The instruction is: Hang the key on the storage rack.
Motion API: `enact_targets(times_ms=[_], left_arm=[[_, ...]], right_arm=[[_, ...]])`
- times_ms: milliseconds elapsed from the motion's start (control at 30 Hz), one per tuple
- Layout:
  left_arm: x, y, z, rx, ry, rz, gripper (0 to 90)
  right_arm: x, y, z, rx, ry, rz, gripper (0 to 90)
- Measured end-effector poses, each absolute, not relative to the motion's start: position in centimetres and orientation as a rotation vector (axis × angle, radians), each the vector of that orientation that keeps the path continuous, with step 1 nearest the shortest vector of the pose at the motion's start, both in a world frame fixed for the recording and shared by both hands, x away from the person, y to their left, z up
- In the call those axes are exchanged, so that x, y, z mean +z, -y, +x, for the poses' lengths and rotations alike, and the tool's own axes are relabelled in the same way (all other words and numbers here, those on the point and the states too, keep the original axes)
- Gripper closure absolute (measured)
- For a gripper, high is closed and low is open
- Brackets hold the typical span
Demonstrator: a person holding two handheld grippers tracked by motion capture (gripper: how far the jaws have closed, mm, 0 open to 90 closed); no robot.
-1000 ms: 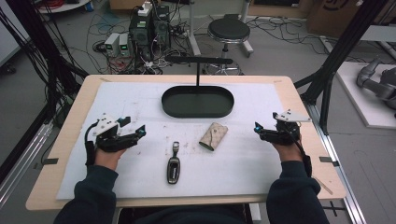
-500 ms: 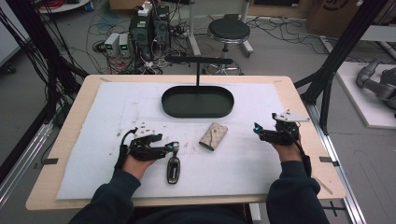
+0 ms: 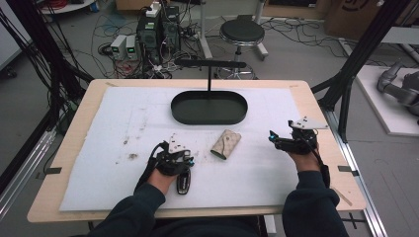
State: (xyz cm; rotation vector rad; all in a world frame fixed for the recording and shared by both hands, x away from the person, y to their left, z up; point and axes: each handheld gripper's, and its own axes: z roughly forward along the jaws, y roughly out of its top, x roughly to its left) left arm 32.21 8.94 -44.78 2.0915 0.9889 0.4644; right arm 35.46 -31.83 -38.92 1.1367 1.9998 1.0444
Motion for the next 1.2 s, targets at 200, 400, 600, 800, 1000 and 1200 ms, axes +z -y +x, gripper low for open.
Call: enact_targets(times_ms=[200,400,600,800,1000,1200], left_arm=[[-44.6,-9.2,33.2,0.441,-0.949,2.122,68.1],[-44.8,-9.7,34.3,0.438,-0.983,2.060,69.1],[-44.8,-9.9,34.5,0.457,-1.004,2.020,67.5],[-44.1,-9.8,33.3,0.322,-1.118,1.990,41.6],[-44.0,-9.3,31.5,0.380,-1.146,2.066,38.0],[-43.8,-9.5,32.1,0.330,-1.029,2.156,44.7]], right_arm=[[-38.9,31.8,35.4,1.048,-2.001,1.133,19.4],[-38.9,31.9,35.4,1.049,-2.003,1.134,19.4],[-39.1,31.9,35.5,1.043,-2.014,1.135,19.4],[-39.1,31.9,35.6,1.046,-2.017,1.138,19.4],[-39.1,32.0,35.6,1.048,-2.018,1.136,19.5],[-39.2,31.9,35.6,1.043,-2.021,1.137,19.5]])
